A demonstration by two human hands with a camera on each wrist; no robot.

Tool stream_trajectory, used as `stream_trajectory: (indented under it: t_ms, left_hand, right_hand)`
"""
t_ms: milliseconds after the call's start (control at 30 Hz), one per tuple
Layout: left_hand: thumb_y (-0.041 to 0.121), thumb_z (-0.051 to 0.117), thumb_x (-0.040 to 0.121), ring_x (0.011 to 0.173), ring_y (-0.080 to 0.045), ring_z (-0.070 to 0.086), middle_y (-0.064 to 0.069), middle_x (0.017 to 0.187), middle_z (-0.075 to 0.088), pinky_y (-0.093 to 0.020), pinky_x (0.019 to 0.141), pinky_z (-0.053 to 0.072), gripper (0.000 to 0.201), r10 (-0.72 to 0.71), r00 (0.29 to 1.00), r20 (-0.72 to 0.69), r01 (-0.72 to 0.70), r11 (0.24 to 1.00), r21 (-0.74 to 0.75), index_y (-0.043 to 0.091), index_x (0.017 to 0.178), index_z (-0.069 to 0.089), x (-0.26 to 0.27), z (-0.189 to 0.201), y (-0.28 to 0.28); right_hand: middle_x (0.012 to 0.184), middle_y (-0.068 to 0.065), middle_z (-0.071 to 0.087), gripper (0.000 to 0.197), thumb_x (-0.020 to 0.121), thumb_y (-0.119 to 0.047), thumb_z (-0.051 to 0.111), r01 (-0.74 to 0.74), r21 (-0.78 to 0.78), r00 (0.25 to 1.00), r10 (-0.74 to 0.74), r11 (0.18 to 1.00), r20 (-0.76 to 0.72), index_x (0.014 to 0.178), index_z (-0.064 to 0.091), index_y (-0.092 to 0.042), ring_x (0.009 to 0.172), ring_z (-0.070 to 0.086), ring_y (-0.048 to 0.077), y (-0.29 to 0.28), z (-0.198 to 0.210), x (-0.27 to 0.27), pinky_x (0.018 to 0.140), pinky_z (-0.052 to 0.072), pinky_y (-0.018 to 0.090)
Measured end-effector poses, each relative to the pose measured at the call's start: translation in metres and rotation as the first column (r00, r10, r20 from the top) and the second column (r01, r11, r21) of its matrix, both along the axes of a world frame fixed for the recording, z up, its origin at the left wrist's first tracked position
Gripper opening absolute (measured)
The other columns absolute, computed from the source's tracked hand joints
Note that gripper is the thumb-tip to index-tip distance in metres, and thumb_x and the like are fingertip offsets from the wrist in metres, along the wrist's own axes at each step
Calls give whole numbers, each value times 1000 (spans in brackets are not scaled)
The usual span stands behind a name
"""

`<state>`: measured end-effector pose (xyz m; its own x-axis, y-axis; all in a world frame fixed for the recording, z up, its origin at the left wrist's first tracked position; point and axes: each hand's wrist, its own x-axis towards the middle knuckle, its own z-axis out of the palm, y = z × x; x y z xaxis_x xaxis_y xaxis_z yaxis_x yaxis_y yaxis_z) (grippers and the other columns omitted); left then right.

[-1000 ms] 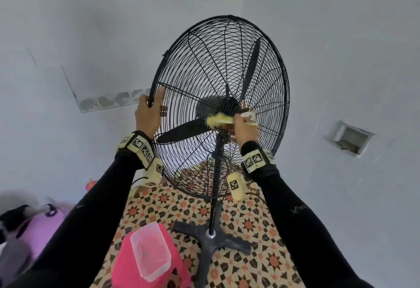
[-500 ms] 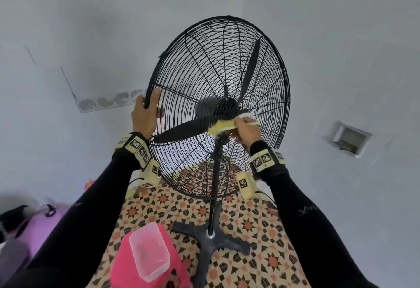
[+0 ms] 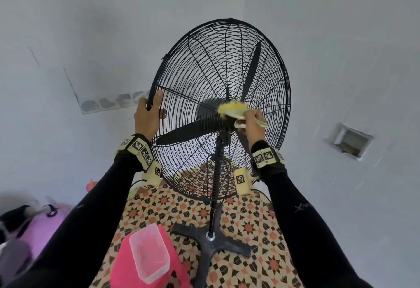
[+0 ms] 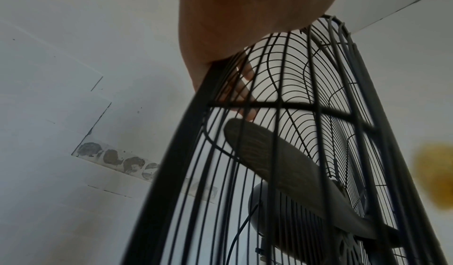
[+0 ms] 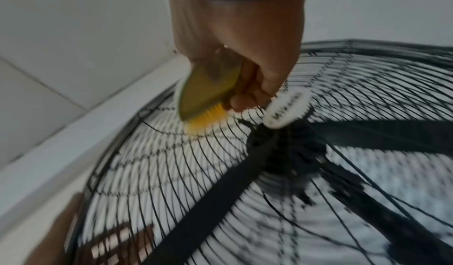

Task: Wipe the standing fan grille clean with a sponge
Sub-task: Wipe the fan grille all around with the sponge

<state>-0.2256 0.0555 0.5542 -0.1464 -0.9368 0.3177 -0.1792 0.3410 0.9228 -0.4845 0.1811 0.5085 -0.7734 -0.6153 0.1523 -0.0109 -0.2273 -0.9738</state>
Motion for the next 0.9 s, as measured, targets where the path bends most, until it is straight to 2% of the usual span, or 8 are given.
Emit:
stream_trajectory:
  t_ms: [167,300,433,500,567,667,800,900]
  left_hand:
    - [62,42,105,75,5,48,14,87,52,-10,64,33,37,2,1000,11,-2,1000,-3,26,99,48,3,5,6]
    - [58,42,106,74,11,42,21,86,45,3,56,32,29,-13,1000,17,13,1000,-5,39,85,34,-1,7,15]
    - [59,43,106,75,15,38,24,86,41,-16,83,36,27,-2,1000,17,1,1000,9,39,88,38,0,9,17]
    - [57,42,107,67,20,39,25,84,36,-5,70,34,31,-2,1000,22,2,1000,1,42,83,29,1,12,20]
    - [58,43,106,67,18,43,23,85,40,-1,62,32,29,2,1000,27,-2,1000,-6,40,85,35,2,9,17]
    - [65,44,103,77,6,49,15,88,52,-18,71,37,39,0,999,37,0,1000,0,26,99,49,1,4,9]
    - [70,43,101,85,-3,54,14,95,55,-32,92,39,54,13,1000,24,-13,1000,-5,19,118,51,0,0,0]
    - [79,43,95,102,-19,63,0,109,65,-40,100,44,77,3,1000,-2,-3,1000,-3,10,128,53,1,-2,-2]
  right_hand:
    - [98,13,66,9,95,-21,58,-27,164,997,39,986,-67,89,57,-14,78,56,23,-5,-30,2,51,44,23]
    - [111,10,70,14,98,-18,58,28,-73,997,-23,997,68,84,57,-19,84,65,23,1,-5,-7,51,47,23]
    - [95,6,65,15,95,-13,59,10,100,1000,-8,995,-21,104,58,-1,83,57,22,-3,-32,4,60,47,26]
    - [86,2,63,9,94,-15,61,-3,171,997,17,985,-80,93,59,-6,75,54,19,-2,-31,2,52,44,21]
    - [99,6,68,13,95,-18,62,2,163,994,16,987,-110,91,61,-5,77,59,19,-3,-15,-6,49,45,17]
    - [109,12,70,9,98,-17,60,-11,3,1000,11,1000,-8,89,62,-13,77,64,20,-2,3,-8,49,50,21]
    - [110,19,68,8,96,-19,61,-26,171,999,30,985,-19,93,62,-12,77,60,23,-2,-27,-5,42,44,19]
    - [99,9,68,16,94,-15,61,11,133,999,-15,991,31,79,56,-18,81,63,23,6,-20,-7,48,50,22]
